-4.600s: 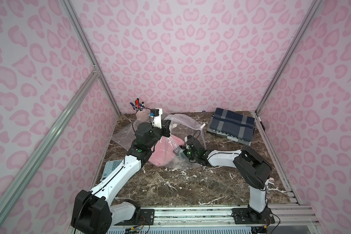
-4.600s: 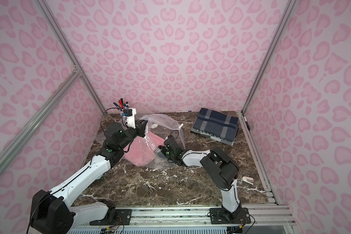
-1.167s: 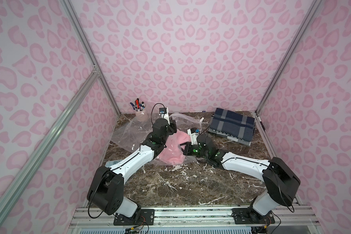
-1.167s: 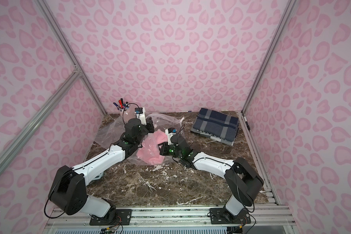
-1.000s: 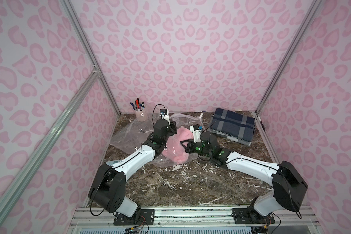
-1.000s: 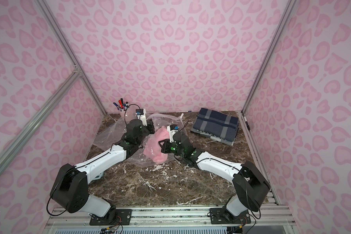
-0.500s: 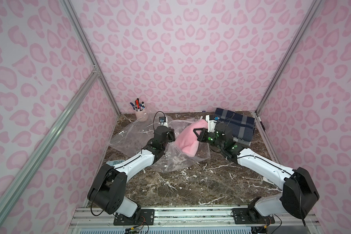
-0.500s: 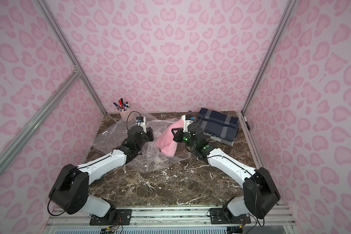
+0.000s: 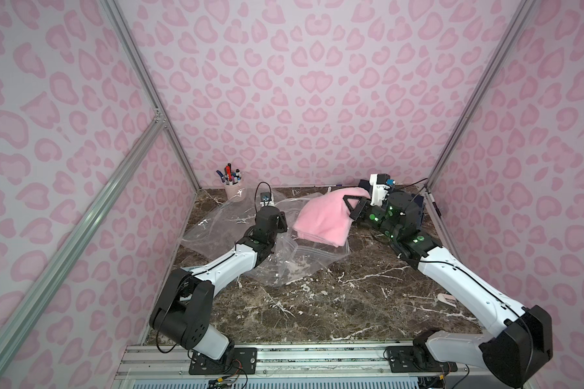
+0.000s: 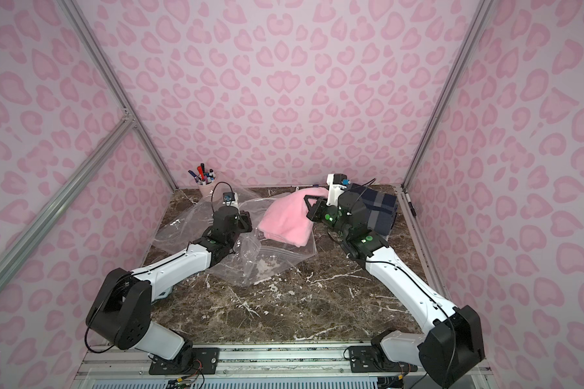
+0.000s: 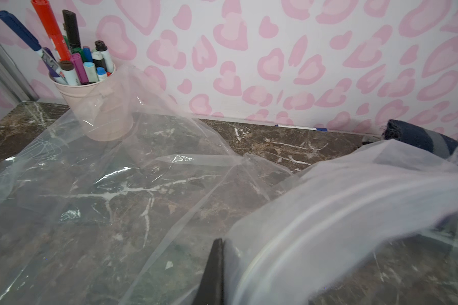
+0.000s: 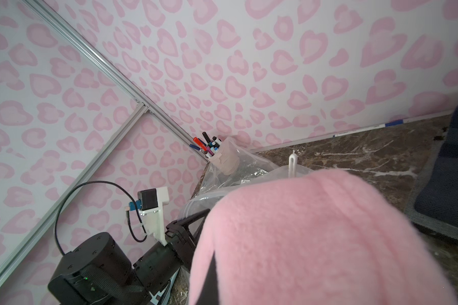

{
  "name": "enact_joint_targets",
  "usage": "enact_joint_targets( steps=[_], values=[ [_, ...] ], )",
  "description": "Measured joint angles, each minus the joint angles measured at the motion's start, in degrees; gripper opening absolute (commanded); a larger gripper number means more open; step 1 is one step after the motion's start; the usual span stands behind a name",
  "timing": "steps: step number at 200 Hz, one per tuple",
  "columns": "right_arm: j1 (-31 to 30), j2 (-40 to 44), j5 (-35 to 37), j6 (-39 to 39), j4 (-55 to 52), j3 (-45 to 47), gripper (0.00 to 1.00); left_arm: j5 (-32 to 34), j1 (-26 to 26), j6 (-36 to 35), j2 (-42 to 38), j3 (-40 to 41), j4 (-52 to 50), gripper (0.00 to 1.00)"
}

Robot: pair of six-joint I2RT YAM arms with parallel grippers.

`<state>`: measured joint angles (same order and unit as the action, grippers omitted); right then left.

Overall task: Take the blanket out of the vacuum bag
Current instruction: Place the blanket at the center of the board.

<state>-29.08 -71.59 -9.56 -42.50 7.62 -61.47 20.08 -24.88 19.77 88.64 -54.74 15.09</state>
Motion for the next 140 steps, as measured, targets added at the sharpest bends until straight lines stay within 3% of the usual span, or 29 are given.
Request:
enact_joint_targets(
  steps=[47,98,140],
  values=[
    [6.3,4.3,1.4,0.6,-2.1,3.3,0.0,-0.1,0.8,0.0,0.5,-0.9,-0.4,0.04],
    [8.1,7.3,1.6,0.5,-4.7,7.4,0.0,0.1,1.9,0.0,-0.7,-0.7,-0.6,0.04],
    [8.0,15.2,5.0,-3.3,-5.9,22.1,0.0,0.2,3.2,-0.2,-1.1,-1.3,-0.9,0.04]
  ],
)
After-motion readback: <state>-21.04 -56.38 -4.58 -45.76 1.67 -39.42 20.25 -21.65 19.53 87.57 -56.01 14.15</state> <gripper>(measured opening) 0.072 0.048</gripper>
